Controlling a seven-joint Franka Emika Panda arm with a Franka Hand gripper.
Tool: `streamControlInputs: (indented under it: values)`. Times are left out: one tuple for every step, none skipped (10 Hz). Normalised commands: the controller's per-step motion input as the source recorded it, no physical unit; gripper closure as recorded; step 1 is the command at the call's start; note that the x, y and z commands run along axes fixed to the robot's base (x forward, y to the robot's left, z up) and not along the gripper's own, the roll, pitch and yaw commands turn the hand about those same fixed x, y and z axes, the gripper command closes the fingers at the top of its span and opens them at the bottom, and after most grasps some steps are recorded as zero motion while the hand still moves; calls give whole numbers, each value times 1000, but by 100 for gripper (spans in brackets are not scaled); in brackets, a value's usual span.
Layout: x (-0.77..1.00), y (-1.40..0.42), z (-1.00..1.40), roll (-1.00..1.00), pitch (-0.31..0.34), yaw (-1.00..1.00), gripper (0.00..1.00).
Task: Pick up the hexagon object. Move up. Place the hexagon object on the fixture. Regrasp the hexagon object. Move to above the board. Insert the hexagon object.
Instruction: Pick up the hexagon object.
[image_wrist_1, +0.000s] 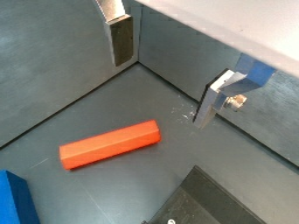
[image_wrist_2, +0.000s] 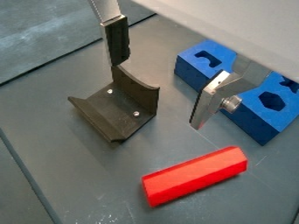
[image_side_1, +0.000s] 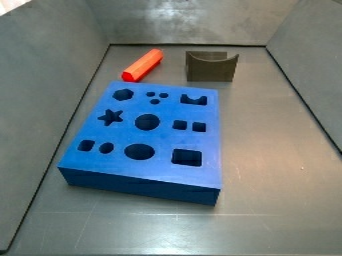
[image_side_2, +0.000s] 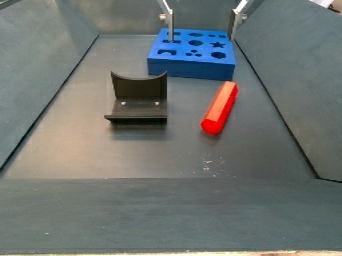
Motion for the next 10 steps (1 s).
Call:
streamControlInputs:
  values:
    - [134,63,-271,-21,0,-109,0]
    - [203,0,-234,0,0,-537,0]
    - [0,0,-840,0,-56,-1000,0]
    - [-14,0,-966,9,-46,-1000,0]
    - [-40,63,-1000,0,0,-1000,0]
    - [-80,43,-1000,0,0,-926,0]
    - [-40,0,-1000,0,0,-483,0]
    - [-66,0,-1000,0,0,106,0]
    - [-157,-80,-566,0,-119,169,0]
    - [0,0,-214,37,-14,0,0]
